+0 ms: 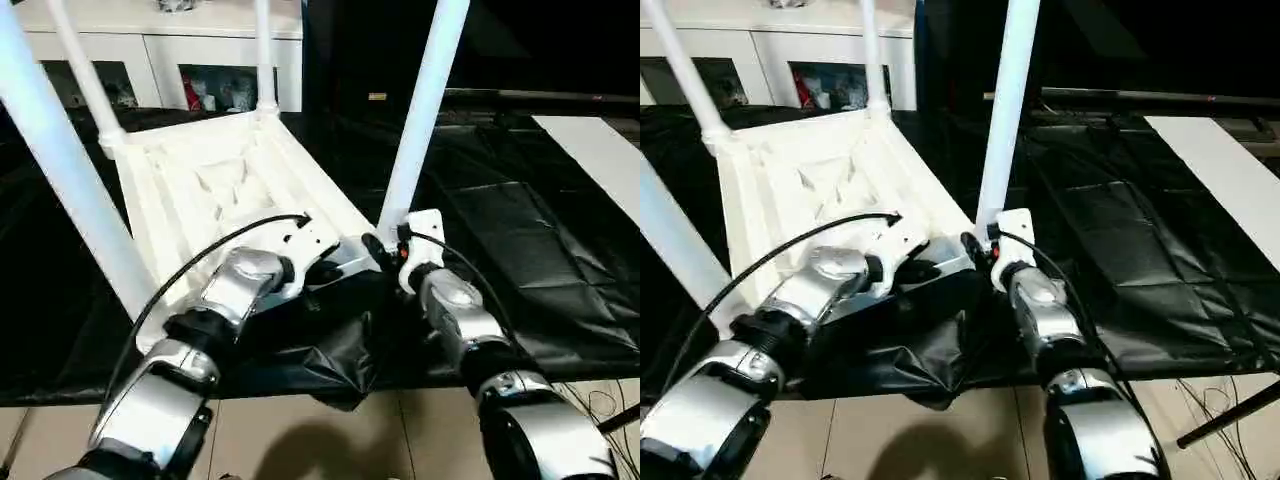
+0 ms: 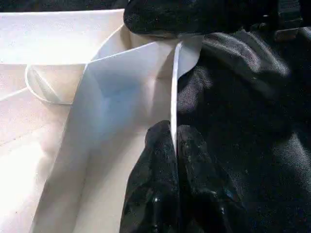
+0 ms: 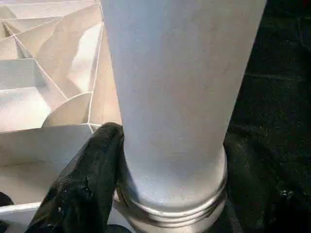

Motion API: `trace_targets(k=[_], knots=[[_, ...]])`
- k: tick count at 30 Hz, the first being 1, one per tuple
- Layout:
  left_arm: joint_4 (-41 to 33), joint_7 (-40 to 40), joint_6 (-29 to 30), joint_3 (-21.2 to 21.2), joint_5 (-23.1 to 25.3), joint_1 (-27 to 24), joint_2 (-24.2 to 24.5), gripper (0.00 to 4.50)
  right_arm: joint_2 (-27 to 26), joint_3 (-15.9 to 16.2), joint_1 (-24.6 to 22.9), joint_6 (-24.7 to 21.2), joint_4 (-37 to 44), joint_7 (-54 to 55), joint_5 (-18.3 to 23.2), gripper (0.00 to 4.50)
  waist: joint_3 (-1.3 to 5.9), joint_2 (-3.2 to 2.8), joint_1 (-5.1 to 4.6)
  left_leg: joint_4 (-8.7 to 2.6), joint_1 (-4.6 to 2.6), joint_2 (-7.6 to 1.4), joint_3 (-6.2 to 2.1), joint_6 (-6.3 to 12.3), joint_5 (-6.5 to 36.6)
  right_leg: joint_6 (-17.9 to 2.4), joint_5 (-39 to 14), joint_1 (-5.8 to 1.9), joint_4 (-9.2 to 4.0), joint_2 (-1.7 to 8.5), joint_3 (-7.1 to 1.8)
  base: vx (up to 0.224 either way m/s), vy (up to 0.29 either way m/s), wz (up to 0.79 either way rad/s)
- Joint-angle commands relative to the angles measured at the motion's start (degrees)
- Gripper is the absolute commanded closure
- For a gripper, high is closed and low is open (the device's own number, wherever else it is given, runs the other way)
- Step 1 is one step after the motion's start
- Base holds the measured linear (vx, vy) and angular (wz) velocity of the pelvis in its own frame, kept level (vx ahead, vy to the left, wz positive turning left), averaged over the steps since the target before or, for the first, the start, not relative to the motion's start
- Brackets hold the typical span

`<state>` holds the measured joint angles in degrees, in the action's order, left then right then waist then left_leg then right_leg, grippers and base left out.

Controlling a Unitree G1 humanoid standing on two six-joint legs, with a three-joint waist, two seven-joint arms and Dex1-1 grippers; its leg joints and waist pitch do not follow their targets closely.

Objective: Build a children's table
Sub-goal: Rotate leg to tighten

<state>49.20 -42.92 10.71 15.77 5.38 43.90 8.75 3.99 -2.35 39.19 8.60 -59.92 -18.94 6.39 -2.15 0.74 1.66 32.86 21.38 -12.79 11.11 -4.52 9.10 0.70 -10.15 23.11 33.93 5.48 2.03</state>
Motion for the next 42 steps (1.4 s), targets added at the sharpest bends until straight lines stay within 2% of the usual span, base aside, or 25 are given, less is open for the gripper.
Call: trace_targets(k=[1,3,4,5,6,8,9,10,11,12,13,16,18,19,21,24,25,28,36,37,39,40,42], knots=[[2.8,3.3,0.6,-1.0,1.0,-0.8,0.7,4.5,-2.1,1.7,-0.5,1.3,0.2,-7.6,0.5,1.24,3.02,0.03,-0.26,-4.01,-0.95,0.26,-0.25,0.29,24.3,-9.0,-22.9,-1.15,-5.23,1.25,-0.63,0.0,0.0,0.0],[2.5,0.6,-0.6,-0.5,1.3,-1.0,1.9,4.5,-1.0,1.4,-0.9,2.2,1.8,-12.9,1.4,1.1,3.08,0.25,-0.08,-3.99,-0.84,0.22,-0.14,0.9,23.2,-9.6,-21.4,-1.34,-5.1,1.3,-0.68,0.0,0.0,0.0],[1.3,-2.1,-0.6,0.0,1.3,-1.6,3.1,4.5,0.6,1.9,-1.4,1.9,3.4,-17.2,1.9,0.9,3.05,0.15,-0.04,-4.03,-0.59,0.2,-0.17,1.29,22.7,-9.8,-20.6,-1.5,-4.93,1.36,-0.7,0.0,0.0,0.0],[0.6,-3.8,-0.6,0.4,1.1,-2.0,3.9,4.5,1.8,2.4,-1.7,1.2,4.2,-19.5,1.9,0.9,3.15,0.33,-0.1,-4.2,0.01,0.19,-0.4,1.71,21.0,-9.9,-19.4,-2.29,-4.6,1.43,-0.54,0.0,0.0,0.0],[0.2,-4.7,-0.7,0.7,1.1,-2.2,4.4,4.5,2.5,2.8,-1.8,0.6,4.6,-20.7,1.9,0.66,3.11,0.21,-0.25,-4.16,0.09,0.19,-0.34,1.82,20.2,-10.1,-18.8,-2.16,-4.57,1.39,-0.53,0.0,0.0,0.0],[-1.3,-8.0,-0.8,1.6,0.8,-3.0,5.8,4.5,4.8,4.3,-2.5,-1.4,6.4,-25.8,2.2,0.62,3.06,0.1,-0.37,-4.07,-0.23,0.2,-0.31,1.75,20.3,-10.9,-18.5,-2.09,-4.7,1.34,-0.58,0.0,0.0,0.0],[-1.4,-8.2,-0.8,1.7,0.8,-3.1,5.9,4.5,4.9,4.4,-2.6,-1.5,6.5,-26.2,2.2,0.62,3.11,0.12,-0.49,-4.0,-0.13,0.2,-0.3,1.78,20.0,-11.2,-18.0,-2.13,-4.53,1.35,-0.64,0.0,0.0,0.0],[-3.4,-13.4,-1.9,2.9,0.4,-4.3,7.7,4.5,8.0,6.4,-4.2,-2.6,9.6,-33.5,2.6,0.62,3.16,0.06,-0.24,-4.04,-0.34,0.1,-0.36,1.97,19.0,-11.8,-16.6,-2.41,-4.58,1.37,-0.6,0.0,0.0,0.0],[-5.0,-18.2,-3.3,4.1,0.1,-5.5,9.6,4.5,11.0,7.9,-5.7,-2.8,12.2,-39.3,2.6,0.62,3.22,0.1,-0.3,-3.84,-0.15,0.14,-0.25,2.72,18.2,-12.6,-14.4,-2.5,-4.32,1.27,-0.64,0.0,0.0,0.0],[-5.0,-18.2,-3.3,4.1,0.1,-5.5,9.6,4.5,11.0,7.9,-5.7,-2.8,12.2,-39.3,2.6,0.62,3.27,0.05,-0.26,-3.81,-0.1,0.06,-0.23,3.06,17.8,-13.0,-13.4,-2.56,-4.21,1.34,-0.68,0.051,-0.01,0.01],[-7.1,-23.5,-4.7,4.8,-1.1,-6.8,11.2,4.5,12.6,8.0,-6.2,-2.6,12.7,-42.2,2.3,0.62,3.4,-0.18,-0.22,-3.7,-0.18,-0.07,-0.14,3.36,16.1,-14.4,-9.9,-2.5,-3.7,1.23,-0.65,0.054,-0.006,0.0],[-9.8,-28.0,-4.5,5.7,-2.0,-8.2,13.1,4.5,13.4,7.6,-6.2,-2.3,12.8,-44.4,2.2,0.62,3.51,-0.43,0.18,-3.58,-0.5,-0.35,0.08,3.61,13.9,-16.9,-4.5,-2.57,-2.92,1.02,-0.6,0.018,-0.002,0.0],[-10.8,-29.1,-4.5,6.1,-2.1,-8.7,14.0,4.5,13.4,7.7,-6.2,-2.4,13.0,-45.2,2.3,0.62,3.52,-0.47,0.45,-3.5,-0.62,-0.37,0.14,3.64,13.4,-17.4,-3.4,-2.54,-2.7,1.01,-0.58,0.0,0.0,0.0],[-11.0,-28.9,-4.7,5.8,-2.0,-8.8,14.3,4.5,13.4,8.0,-6.2,-2.6,13.4,-46.0,2.4,0.62,3.46,-0.64,0.8,-3.49,-0.94,-0.46,0.28,3.65,13.4,-17.7,-2.8,-2.35,-2.73,1.02,-0.65,0.0,0.0,0.0],[-11.0,-28.7,-4.8,5.5,-2.0,-8.7,14.5,4.5,13.3,8.4,-6.3,-2.6,13.6,-46.9,2.5,0.62,3.44,-0.64,1.18,-3.52,-1.06,-0.52,0.39,3.58,13.5,-17.6,-2.4,-2.39,-2.61,0.96,-0.67,0.0,0.0,0.0],[-11.6,-29.3,-4.6,5.3,-2.0,-9.0,14.9,4.5,13.5,9.2,-6.7,-3.9,14.9,-47.9,3.1,0.62,3.33,-0.54,1.58,-3.72,-1.07,-0.45,0.47,2.57,14.8,-16.4,-4.8,-2.46,-2.76,1.05,-0.74,0.0,0.0,0.0],[-11.8,-29.2,-4.5,5.2,-2.0,-9.1,15.0,4.5,13.6,9.5,-6.8,-3.8,15.0,-48.1,3.0,0.89,3.33,-0.59,1.59,-3.75,-1.02,-0.43,0.42,2.36,15.0,-16.1,-5.4,-2.5,-2.78,1.14,-0.76,0.0,0.0,0.0],[-12.5,-29.8,-4.2,4.9,-2.0,-9.4,15.7,4.5,13.7,9.6,-6.9,-4.1,14.8,-49.6,2.5,0.96,3.34,-0.45,1.63,-3.78,-0.98,-0.41,0.39,1.7,15.4,-15.4,-7.1,-2.48,-2.94,1.33,-0.85,0.0,0.0,0.0],[-13.4,-30.1,-3.7,4.9,-2.2,-9.9,16.1,4.5,13.9,9.3,-6.4,-3.7,13.8,-49.7,2.2,1.71,3.42,-0.42,1.61,-3.62,-1.0,-0.36,0.48,2.1,13.7,-15.9,-4.7,-2.5,-2.69,1.13,-0.82,0.0,0.0,0.0],[-13.3,-30.1,-3.7,4.9,-2.2,-10.3,16.1,4.5,14.1,9.9,-6.4,-3.3,13.4,-48.8,1.1,1.76,3.43,-0.12,1.57,-3.58,-0.97,-0.35,0.51,2.17,13.6,-15.8,-5.0,-2.53,-2.7,1.14,-0.83,0.0,0.0,0.0],[-13.2,-30.0,-3.8,5.0,-2.2,-10.5,16.0,4.5,14.2,10.3,-6.5,-2.9,12.8,-48.0,0.4,1.78,3.39,-0.15,1.56,-3.59,-0.97,-0.34,0.52,2.22,13.5,-15.6,-5.6,-2.48,-2.76,1.17,-0.85,0.0,0.0,0.0],[-13.3,-30.0,-3.8,4.9,-2.1,-10.6,16.1,4.5,14.2,10.4,-6.5,-2.7,12.7,-47.8,0.1,1.83,3.34,0.17,1.48,-3.6,-0.95,-0.34,0.55,2.17,13.8,-15.4,-6.5,-2.45,-2.87,1.17,-0.87,0.0,0.0,0.0],[-13.5,-30.0,-3.6,4.8,-2.2,-10.8,16.0,4.5,14.1,10.5,-6.7,-2.5,12.7,-47.3,-0.1,1.85,3.31,0.03,1.52,-3.65,-1.0,-0.36,0.5,2.01,14.1,-15.0,-7.9,-2.42,-2.94,1.27,-0.91,0.0,0.0,0.0]])
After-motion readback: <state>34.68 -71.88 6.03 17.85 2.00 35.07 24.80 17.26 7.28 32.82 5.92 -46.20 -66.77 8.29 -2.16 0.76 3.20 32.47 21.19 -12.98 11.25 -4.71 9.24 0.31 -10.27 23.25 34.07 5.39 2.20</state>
